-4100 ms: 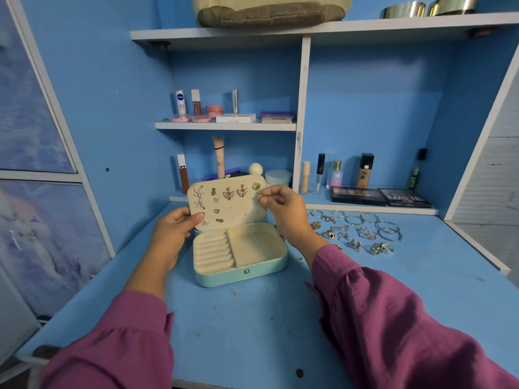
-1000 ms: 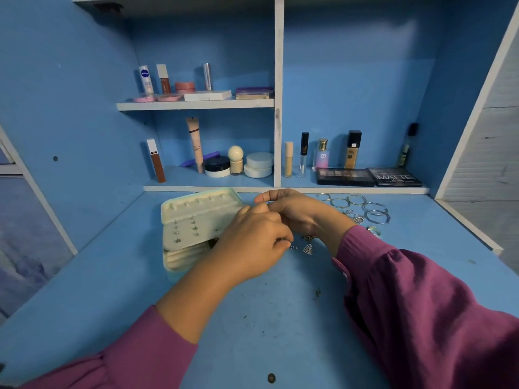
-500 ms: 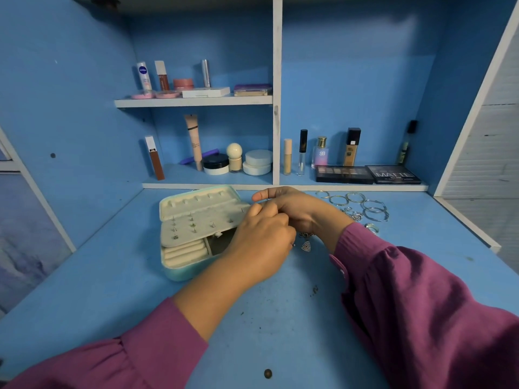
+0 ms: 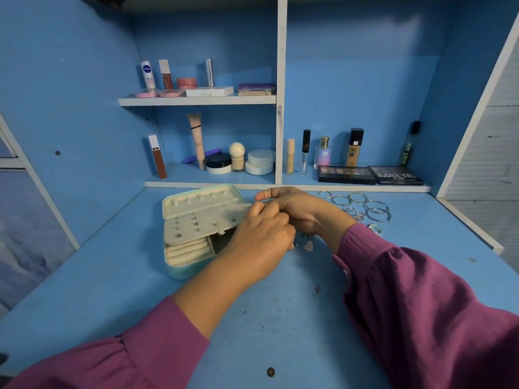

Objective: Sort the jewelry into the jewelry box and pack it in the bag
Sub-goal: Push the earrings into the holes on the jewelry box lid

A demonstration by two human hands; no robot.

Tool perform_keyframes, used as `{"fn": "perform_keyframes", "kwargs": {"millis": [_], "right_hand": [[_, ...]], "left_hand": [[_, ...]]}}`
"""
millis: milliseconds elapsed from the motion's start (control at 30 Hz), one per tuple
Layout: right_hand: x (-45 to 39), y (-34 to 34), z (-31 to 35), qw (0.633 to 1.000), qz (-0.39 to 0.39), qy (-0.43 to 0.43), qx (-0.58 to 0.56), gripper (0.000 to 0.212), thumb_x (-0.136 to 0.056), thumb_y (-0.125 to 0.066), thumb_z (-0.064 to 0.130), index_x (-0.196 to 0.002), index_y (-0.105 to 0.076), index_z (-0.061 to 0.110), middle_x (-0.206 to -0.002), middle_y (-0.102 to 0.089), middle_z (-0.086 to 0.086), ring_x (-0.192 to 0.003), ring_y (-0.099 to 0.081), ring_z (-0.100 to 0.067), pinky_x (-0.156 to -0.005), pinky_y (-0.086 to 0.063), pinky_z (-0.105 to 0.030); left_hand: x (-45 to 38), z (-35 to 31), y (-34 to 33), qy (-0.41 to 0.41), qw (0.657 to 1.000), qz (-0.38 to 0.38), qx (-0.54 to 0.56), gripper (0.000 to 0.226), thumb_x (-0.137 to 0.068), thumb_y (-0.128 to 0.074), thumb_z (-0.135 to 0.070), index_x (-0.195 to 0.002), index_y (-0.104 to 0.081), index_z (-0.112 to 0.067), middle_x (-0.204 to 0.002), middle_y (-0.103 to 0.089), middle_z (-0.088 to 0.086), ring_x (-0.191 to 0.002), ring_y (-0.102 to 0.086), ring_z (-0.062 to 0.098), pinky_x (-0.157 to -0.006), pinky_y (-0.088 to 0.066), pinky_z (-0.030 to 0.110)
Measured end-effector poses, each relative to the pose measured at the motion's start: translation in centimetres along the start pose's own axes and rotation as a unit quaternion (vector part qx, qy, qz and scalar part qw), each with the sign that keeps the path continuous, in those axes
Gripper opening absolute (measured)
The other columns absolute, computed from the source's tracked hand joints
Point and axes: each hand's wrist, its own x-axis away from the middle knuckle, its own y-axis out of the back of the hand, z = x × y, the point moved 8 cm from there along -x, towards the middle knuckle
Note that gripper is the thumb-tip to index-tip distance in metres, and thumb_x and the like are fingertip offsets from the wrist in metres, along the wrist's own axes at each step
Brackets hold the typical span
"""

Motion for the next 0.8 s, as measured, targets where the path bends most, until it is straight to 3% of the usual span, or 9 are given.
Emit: {"fn": "perform_keyframes", "kwargs": {"millis": [300,433,533,633,700,800], "right_hand": [[-0.5,0.1,-0.2,1.0,0.013,0.008,-0.005,0.022,-0.09,-0.048,-0.011,-0.088,-0.06,0.007,-0.072,-0.065,-0.006,-0.06,-0.065,-0.012,-0.057,-0.055,-0.021],[-0.3,-0.1,-0.2,0.999,0.031,0.01,0.009,0.023,-0.088,-0.048,-0.012,-0.088,-0.062,0.007,-0.072,-0.069,-0.005,-0.063,-0.066,-0.014,-0.058,-0.056,-0.024],[-0.5,-0.1,-0.1,0.999,0.037,0.022,0.017,0.021,-0.088,-0.049,-0.012,-0.094,-0.062,0.003,-0.079,-0.067,-0.01,-0.067,-0.066,-0.017,-0.061,-0.056,-0.026],[-0.7,-0.1,-0.2,0.999,0.037,0.024,0.024,0.022,-0.087,-0.048,-0.011,-0.086,-0.062,0.006,-0.069,-0.069,-0.004,-0.061,-0.063,-0.011,-0.061,-0.051,-0.022],[-0.7,-0.2,-0.2,0.999,0.04,0.021,0.028,0.02,-0.088,-0.05,-0.008,-0.084,-0.062,0.008,-0.067,-0.069,0.0,-0.059,-0.061,-0.007,-0.059,-0.048,-0.019],[-0.8,-0.1,-0.4,0.999,0.03,0.01,0.005,0.015,-0.089,-0.054,-0.005,-0.092,-0.06,0.007,-0.066,-0.068,0.0,-0.055,-0.061,-0.005,-0.048,-0.046,-0.015]], "left_hand": [[0.4,1.1,-0.5,0.027,0.999,0.004,0.025,0.032,-0.057,-0.085,-0.013,-0.068,-0.06,-0.028,-0.07,-0.051,-0.008,-0.076,-0.054,0.019,-0.077,-0.025,0.029],[0.5,1.8,-0.3,0.051,0.995,0.034,0.077,0.005,-0.093,-0.056,-0.021,-0.093,-0.059,-0.025,-0.098,-0.055,-0.006,-0.109,-0.044,0.021,-0.092,-0.021,0.03],[0.7,2.8,0.8,0.088,0.985,-0.004,0.149,0.012,-0.097,-0.048,-0.024,-0.1,-0.059,-0.021,-0.106,-0.057,-0.008,-0.121,-0.037,0.017,-0.096,-0.019,0.028],[1.1,5.1,2.0,0.177,0.933,-0.065,0.306,0.006,-0.088,-0.061,-0.015,-0.086,-0.065,-0.018,-0.079,-0.054,-0.012,-0.094,-0.051,0.014,-0.087,-0.034,0.028],[1.5,6.7,2.1,0.231,0.884,-0.095,0.395,0.016,-0.083,-0.065,-0.008,-0.076,-0.064,-0.022,-0.076,-0.057,-0.011,-0.075,-0.052,0.003,-0.075,-0.04,0.017],[2.0,8.5,2.3,0.285,0.86,-0.104,0.41,0.016,-0.083,-0.065,-0.006,-0.08,-0.064,-0.022,-0.074,-0.056,-0.015,-0.071,-0.049,0.002,-0.067,-0.038,0.009]]}}
